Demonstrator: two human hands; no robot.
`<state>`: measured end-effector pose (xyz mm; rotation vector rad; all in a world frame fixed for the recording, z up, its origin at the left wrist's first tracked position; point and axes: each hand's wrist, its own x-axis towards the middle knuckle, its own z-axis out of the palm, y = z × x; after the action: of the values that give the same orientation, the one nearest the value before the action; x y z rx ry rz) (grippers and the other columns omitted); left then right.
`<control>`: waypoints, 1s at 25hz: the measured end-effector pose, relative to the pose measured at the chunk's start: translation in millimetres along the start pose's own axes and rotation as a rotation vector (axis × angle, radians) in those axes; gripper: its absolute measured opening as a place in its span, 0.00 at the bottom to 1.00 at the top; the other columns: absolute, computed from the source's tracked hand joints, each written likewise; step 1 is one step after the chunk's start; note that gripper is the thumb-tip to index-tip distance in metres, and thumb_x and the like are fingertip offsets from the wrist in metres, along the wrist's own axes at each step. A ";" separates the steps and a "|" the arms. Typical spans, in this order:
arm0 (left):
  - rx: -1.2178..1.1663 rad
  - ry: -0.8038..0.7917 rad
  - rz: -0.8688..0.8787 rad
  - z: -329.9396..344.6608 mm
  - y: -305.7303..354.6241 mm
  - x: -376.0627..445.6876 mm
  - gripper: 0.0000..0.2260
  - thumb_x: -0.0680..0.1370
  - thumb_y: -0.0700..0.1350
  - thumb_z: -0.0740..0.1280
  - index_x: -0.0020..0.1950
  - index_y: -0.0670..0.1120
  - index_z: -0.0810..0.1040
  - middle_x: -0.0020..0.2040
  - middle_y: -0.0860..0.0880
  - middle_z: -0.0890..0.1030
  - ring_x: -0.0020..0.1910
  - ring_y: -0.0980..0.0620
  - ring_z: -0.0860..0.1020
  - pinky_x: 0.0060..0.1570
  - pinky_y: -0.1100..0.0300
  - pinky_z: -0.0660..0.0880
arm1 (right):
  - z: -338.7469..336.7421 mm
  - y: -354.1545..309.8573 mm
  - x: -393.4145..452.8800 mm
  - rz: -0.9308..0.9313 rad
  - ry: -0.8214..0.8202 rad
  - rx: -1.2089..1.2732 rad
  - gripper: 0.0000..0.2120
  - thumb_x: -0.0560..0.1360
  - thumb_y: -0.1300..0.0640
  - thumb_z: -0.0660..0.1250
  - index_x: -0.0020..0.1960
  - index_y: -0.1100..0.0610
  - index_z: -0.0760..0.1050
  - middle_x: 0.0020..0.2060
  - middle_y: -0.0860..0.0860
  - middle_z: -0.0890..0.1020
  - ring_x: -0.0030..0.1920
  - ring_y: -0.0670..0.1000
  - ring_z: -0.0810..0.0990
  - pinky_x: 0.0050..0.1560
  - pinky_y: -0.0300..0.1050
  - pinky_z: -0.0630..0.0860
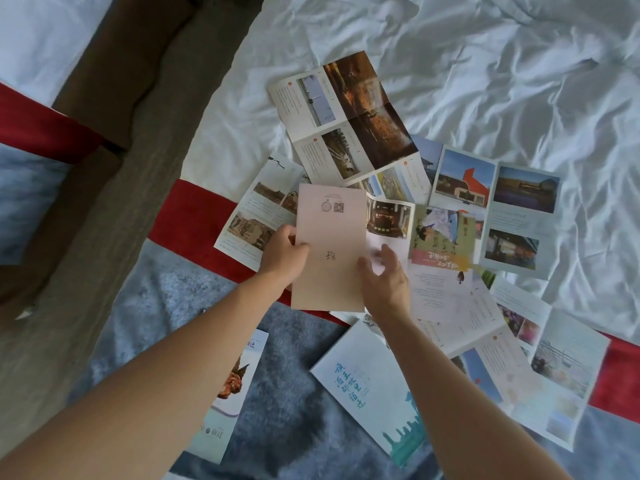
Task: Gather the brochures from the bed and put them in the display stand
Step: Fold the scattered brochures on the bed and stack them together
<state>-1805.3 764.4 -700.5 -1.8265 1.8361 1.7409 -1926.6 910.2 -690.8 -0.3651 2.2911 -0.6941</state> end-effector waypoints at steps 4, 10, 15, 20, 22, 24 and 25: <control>-0.063 -0.046 0.007 -16.2 0.9 0.0 0.07 0.76 0.38 0.65 0.48 0.50 0.75 0.47 0.50 0.81 0.46 0.49 0.80 0.39 0.56 0.74 | -3.7 -7.7 -1.8 -0.007 -0.020 0.168 0.34 0.77 0.45 0.70 0.78 0.55 0.63 0.62 0.50 0.82 0.62 0.52 0.79 0.62 0.50 0.73; -0.070 -0.081 0.065 -6.7 2.5 -7.3 0.03 0.75 0.42 0.69 0.47 0.49 0.78 0.44 0.51 0.84 0.44 0.51 0.82 0.41 0.54 0.80 | 9.5 -29.0 -9.6 0.070 -0.052 0.336 0.18 0.69 0.60 0.69 0.58 0.50 0.75 0.44 0.45 0.83 0.45 0.50 0.83 0.35 0.42 0.77; -0.200 -0.101 0.070 -0.7 4.4 -11.0 0.14 0.74 0.45 0.70 0.60 0.53 0.76 0.52 0.58 0.82 0.46 0.62 0.81 0.42 0.63 0.76 | -7.0 -31.8 -4.1 0.089 -0.006 0.378 0.18 0.62 0.56 0.64 0.52 0.49 0.77 0.43 0.47 0.83 0.43 0.52 0.83 0.35 0.42 0.75; -0.139 -0.132 0.020 12.9 8.5 -8.8 0.22 0.75 0.43 0.69 0.69 0.49 0.72 0.59 0.53 0.79 0.57 0.52 0.78 0.56 0.50 0.78 | -15.4 -16.0 7.6 0.093 0.043 -0.020 0.33 0.74 0.55 0.67 0.77 0.50 0.60 0.67 0.51 0.74 0.63 0.55 0.75 0.54 0.53 0.78; -0.108 -0.120 0.021 18.4 10.2 -8.5 0.23 0.75 0.44 0.68 0.70 0.49 0.70 0.59 0.53 0.78 0.58 0.52 0.77 0.53 0.55 0.77 | -13.8 -7.4 9.5 0.097 0.003 -0.104 0.37 0.75 0.55 0.69 0.79 0.52 0.56 0.70 0.53 0.70 0.68 0.56 0.69 0.58 0.54 0.75; -0.078 -0.103 0.028 23.9 12.6 -9.8 0.21 0.76 0.44 0.68 0.69 0.49 0.72 0.58 0.53 0.79 0.56 0.53 0.78 0.46 0.61 0.74 | -12.0 -2.7 11.3 0.086 -0.007 -0.101 0.37 0.75 0.56 0.69 0.79 0.52 0.56 0.70 0.53 0.71 0.68 0.55 0.69 0.60 0.53 0.73; -0.061 -0.104 0.034 26.7 14.0 -10.8 0.19 0.76 0.44 0.67 0.66 0.49 0.73 0.56 0.53 0.80 0.55 0.52 0.79 0.45 0.61 0.74 | -11.2 -1.5 12.0 0.078 -0.004 -0.077 0.37 0.75 0.56 0.68 0.79 0.52 0.56 0.69 0.52 0.72 0.67 0.55 0.71 0.58 0.52 0.74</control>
<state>-1828.8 785.2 -694.4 -1.6984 1.8056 1.8849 -1942.9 907.9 -689.7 -0.3113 2.3195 -0.5663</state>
